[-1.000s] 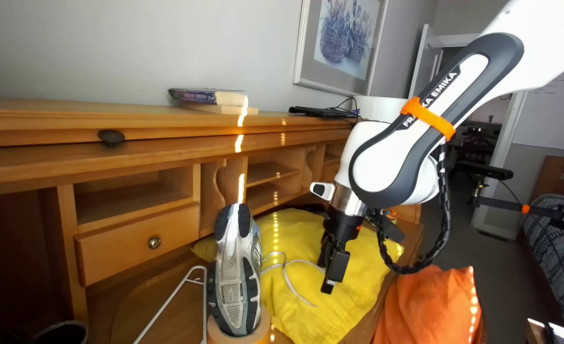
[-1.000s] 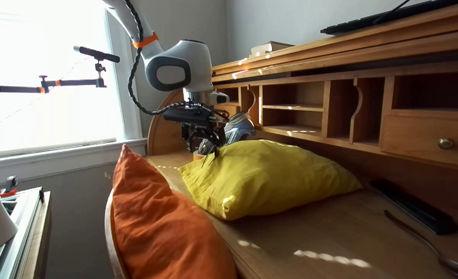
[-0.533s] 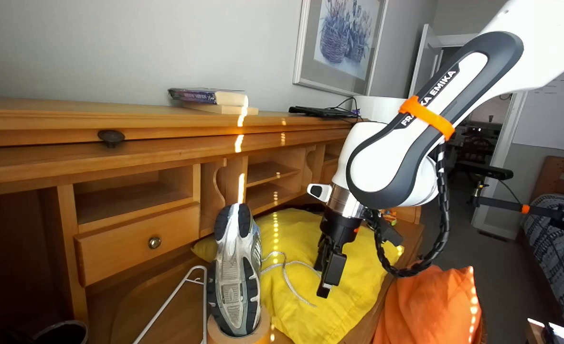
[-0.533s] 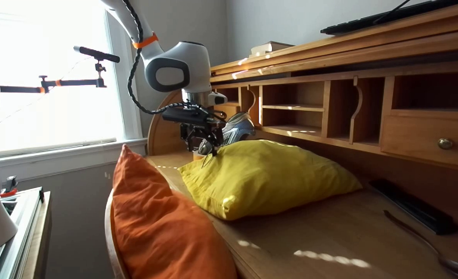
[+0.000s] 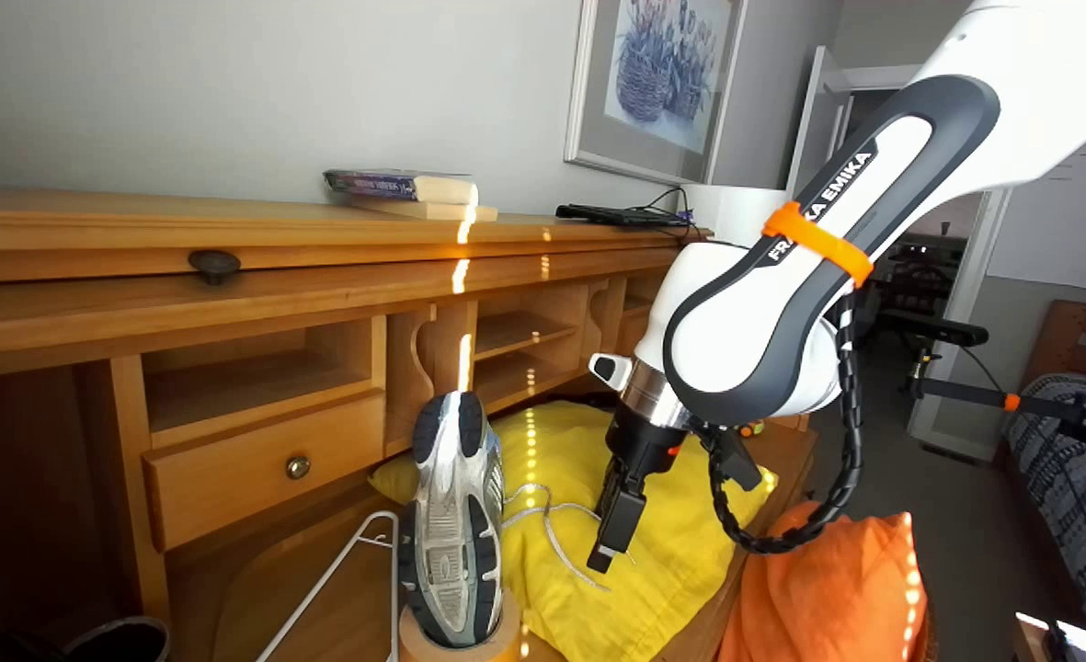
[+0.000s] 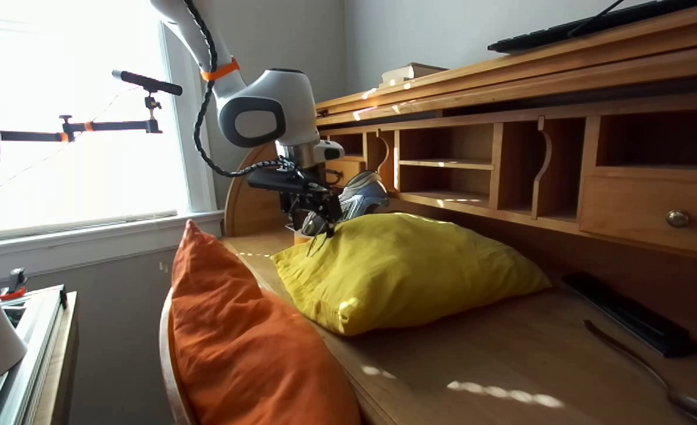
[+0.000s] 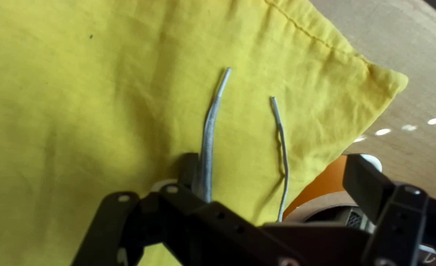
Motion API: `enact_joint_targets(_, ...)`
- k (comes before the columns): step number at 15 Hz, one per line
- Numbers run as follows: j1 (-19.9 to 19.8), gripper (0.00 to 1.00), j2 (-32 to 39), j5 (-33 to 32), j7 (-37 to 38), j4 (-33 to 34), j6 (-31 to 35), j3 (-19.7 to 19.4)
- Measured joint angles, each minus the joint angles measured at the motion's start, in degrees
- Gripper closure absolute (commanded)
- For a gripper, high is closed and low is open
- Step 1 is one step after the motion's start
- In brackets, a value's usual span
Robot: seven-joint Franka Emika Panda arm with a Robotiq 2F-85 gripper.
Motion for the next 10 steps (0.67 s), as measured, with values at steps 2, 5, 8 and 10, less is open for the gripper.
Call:
enact_joint_targets(2, -0.01, 0.00, 0.44, -0.17, 1.94, -0.13, 1.21, 0.41)
enact_joint_targets(5, -0.06, 0.00, 0.67, -0.33, 4.56, -0.20, 1.80, 1.24)
enact_joint_targets(8, -0.06, 0.00, 0.67, -1.28, 6.95, -0.24, 1.91, 1.65)
enact_joint_targets(10, -0.06, 0.00, 0.68, -2.94, 8.96, -0.40, 2.24, 1.46)
